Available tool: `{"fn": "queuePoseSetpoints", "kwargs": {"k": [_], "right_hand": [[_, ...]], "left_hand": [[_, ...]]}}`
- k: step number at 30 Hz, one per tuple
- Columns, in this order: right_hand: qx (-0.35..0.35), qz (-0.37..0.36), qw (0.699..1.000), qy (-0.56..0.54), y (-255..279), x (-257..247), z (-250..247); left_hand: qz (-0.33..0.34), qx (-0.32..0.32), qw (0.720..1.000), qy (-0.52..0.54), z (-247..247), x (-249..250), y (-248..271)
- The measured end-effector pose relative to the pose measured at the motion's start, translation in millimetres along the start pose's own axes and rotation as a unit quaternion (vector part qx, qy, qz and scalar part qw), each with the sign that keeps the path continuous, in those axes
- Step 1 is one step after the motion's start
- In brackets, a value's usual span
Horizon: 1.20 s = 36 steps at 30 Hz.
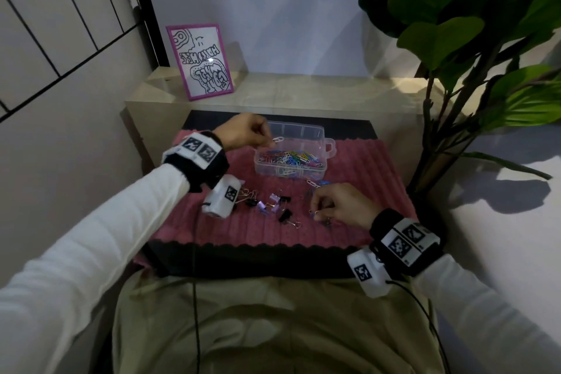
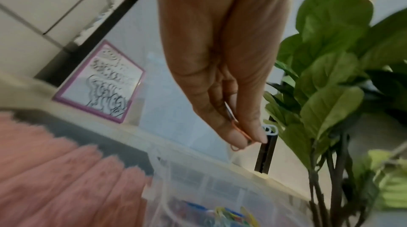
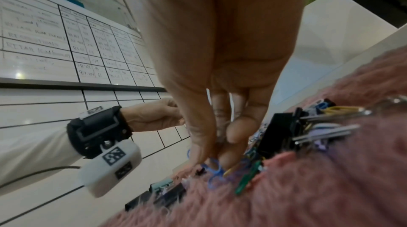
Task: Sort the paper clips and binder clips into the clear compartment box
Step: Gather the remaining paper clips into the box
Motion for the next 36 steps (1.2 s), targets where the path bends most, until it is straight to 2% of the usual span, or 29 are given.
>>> {"fn": "queuePoseSetpoints", "kwargs": {"k": [6, 8, 10, 13, 15, 17, 20, 23, 25, 27, 29, 31, 34, 36], "right_hand": [[0.044, 0.024, 0.990, -0.131, -0.1, 6.8, -15.7], [0.054, 0.051, 0.977, -0.198, -0.5, 10.1, -22.4], [0.065, 0.068, 0.971, -0.221, -4.0, 11.7, -30.3], [0.091, 0.076, 0.970, -0.212, -19.8, 11.7, -45.3], [0.124, 0.073, 0.963, -0.226, -37.5, 9.0, -56.5], [0.156, 0.069, 0.964, -0.202, -56.1, 3.3, -65.7], [0.156, 0.084, 0.968, -0.176, -76.8, -4.7, -66.5], [0.122, 0.078, 0.988, -0.055, -83.0, -12.0, -57.4], [0.135, 0.044, 0.989, 0.047, -77.9, -17.6, -53.5], [0.152, 0.006, 0.985, 0.084, -66.7, -20.4, -48.1], [0.143, -0.022, 0.984, 0.107, -55.7, -20.2, -40.5], [0.150, -0.043, 0.977, 0.145, -47.0, -20.8, -36.7], [0.175, -0.089, 0.965, 0.172, -39.2, -30.2, -37.1], [0.135, -0.101, 0.971, 0.172, -37.8, -31.7, -30.8]], "left_hand": [[0.005, 0.006, 0.996, -0.091, 21.5, 4.7, -46.7], [0.008, -0.005, 0.990, -0.142, 29.2, 0.5, -48.9], [0.014, -0.014, 0.985, -0.173, 34.7, -4.4, -46.5], [0.024, -0.016, 0.985, -0.171, 33.7, -9.3, -37.7], [0.038, -0.016, 0.991, -0.124, 28.1, -7.7, -27.4], [0.051, 0.004, 0.996, -0.074, 20.7, -2.7, -11.4], [0.099, 0.037, 0.989, -0.100, 16.7, 4.8, 23.3], [0.144, -0.029, 0.975, -0.164, 28.5, 2.6, 63.8], [0.165, -0.082, 0.962, -0.200, 36.6, -6.9, 82.9], [0.184, -0.113, 0.940, -0.265, 46.2, -19.2, 96.0], [0.217, -0.112, 0.910, -0.335, 56.7, -25.2, 104.0], [0.225, -0.104, 0.893, -0.375, 66.9, -24.1, 106.7], [0.204, -0.103, 0.888, -0.399, 77.5, -23.4, 105.0], [0.204, -0.094, 0.886, -0.406, 80.9, -23.4, 103.2]]}}
Point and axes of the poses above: each hand's wrist, its own y-axis away from the middle knuckle, its own z-axis out of the palm, x = y × z, the point moved 6 cm from there along -y, towards the middle knuckle, and after that the axes turned 6 degrees about x, right-handed, at the moved point
